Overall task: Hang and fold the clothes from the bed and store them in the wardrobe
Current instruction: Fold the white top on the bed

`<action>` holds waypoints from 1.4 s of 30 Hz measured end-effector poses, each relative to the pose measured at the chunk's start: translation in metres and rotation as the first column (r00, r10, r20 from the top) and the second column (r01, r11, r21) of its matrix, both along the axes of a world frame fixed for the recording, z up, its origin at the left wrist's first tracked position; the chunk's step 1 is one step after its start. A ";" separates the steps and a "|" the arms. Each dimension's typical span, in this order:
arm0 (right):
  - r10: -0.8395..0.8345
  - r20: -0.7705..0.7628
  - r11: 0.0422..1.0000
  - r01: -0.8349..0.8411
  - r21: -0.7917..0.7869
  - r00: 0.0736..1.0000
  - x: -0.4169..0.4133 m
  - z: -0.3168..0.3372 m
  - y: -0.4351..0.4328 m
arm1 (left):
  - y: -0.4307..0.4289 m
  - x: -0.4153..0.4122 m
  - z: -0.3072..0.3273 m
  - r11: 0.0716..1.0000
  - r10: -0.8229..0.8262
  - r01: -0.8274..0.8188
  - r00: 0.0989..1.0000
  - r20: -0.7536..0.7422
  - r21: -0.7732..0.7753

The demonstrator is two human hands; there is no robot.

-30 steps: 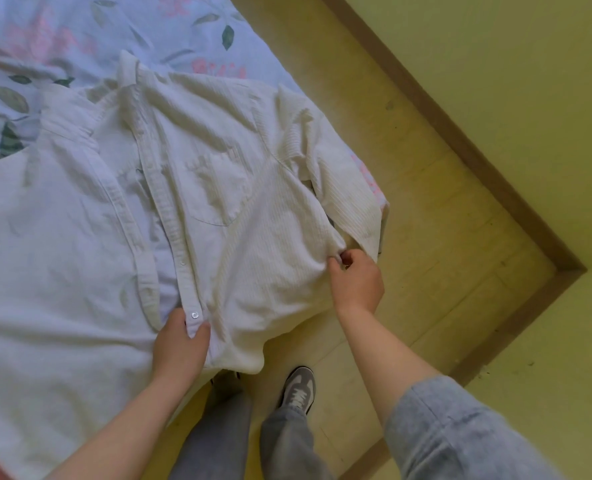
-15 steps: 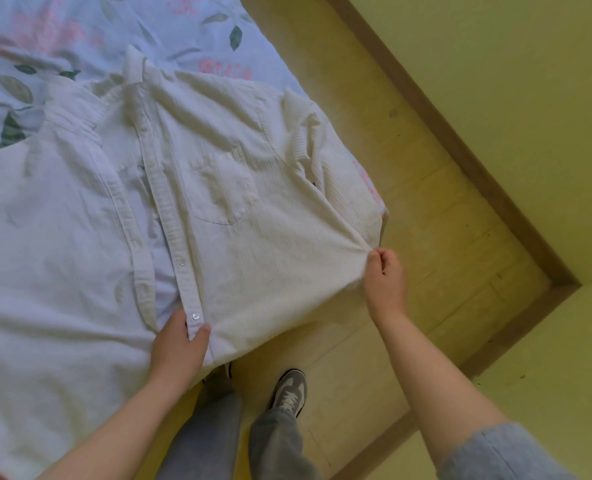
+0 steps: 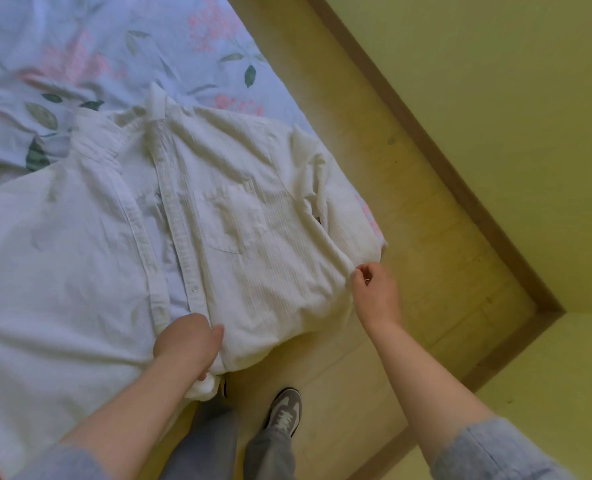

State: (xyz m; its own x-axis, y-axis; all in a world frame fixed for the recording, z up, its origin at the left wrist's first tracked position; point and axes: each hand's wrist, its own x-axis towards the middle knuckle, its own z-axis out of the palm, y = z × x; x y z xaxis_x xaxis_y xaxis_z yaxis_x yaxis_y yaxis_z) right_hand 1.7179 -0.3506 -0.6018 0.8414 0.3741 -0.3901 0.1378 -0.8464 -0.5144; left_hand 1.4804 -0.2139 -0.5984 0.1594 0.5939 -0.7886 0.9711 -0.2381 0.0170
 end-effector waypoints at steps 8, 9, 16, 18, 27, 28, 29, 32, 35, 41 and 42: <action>-0.023 -0.071 1.000 0.024 0.012 0.997 0.022 0.041 0.061 | 0.058 0.030 0.035 0.996 0.083 -0.070 0.891 0.447 -0.047; -0.043 -0.085 0.999 0.044 0.001 0.995 0.026 0.042 0.066 | 0.065 0.034 0.038 0.995 0.100 -0.081 0.872 0.480 -0.061; -0.091 -0.150 0.992 0.076 -0.102 0.984 0.052 0.025 0.084 | 0.098 0.072 0.038 0.996 0.082 -0.055 0.792 0.604 -0.064; -0.096 -0.164 0.991 0.078 -0.111 0.982 0.061 0.013 0.092 | 0.105 0.092 0.028 0.993 0.115 -0.084 0.771 0.627 -0.078; -0.066 -0.212 0.997 0.055 -0.060 0.975 0.108 -0.016 0.081 | 0.117 0.176 -0.003 0.979 0.175 -0.082 0.811 0.559 -0.187; -0.090 -0.172 0.996 0.085 -0.035 0.981 0.120 -0.010 0.077 | 0.118 0.184 -0.005 0.974 0.167 -0.059 0.837 0.521 -0.217; -0.095 -0.122 0.995 0.095 -0.008 0.988 0.136 -0.005 0.072 | 0.118 0.191 -0.007 0.969 0.161 -0.044 0.859 0.485 -0.244; 0.076 0.063 0.997 -0.073 -0.036 0.995 0.193 0.015 0.073 | 0.123 0.206 -0.012 0.968 0.123 -0.020 0.907 0.403 -0.250; 0.431 0.189 0.896 -0.393 -0.208 0.882 0.245 0.032 0.108 | 0.128 0.217 -0.015 0.979 0.090 -0.023 0.940 0.329 -0.202; 0.569 -0.297 0.651 -0.641 -0.406 0.767 0.288 0.035 0.162 | 0.152 0.248 -0.004 0.988 0.052 -0.119 0.848 0.527 0.094; 0.538 -0.392 0.602 -0.666 -0.441 0.746 0.288 0.036 0.161 | 0.158 0.258 -0.002 0.988 0.023 -0.103 0.828 0.560 0.113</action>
State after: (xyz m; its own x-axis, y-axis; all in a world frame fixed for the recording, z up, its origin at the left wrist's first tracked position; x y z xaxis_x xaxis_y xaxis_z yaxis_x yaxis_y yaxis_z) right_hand 2.0054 -0.1891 -0.5661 0.3787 0.4479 -0.8099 0.6672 -0.7386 -0.0966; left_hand 1.7381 -0.0560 -0.6004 0.5047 0.7100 -0.4912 0.8198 -0.2157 0.5305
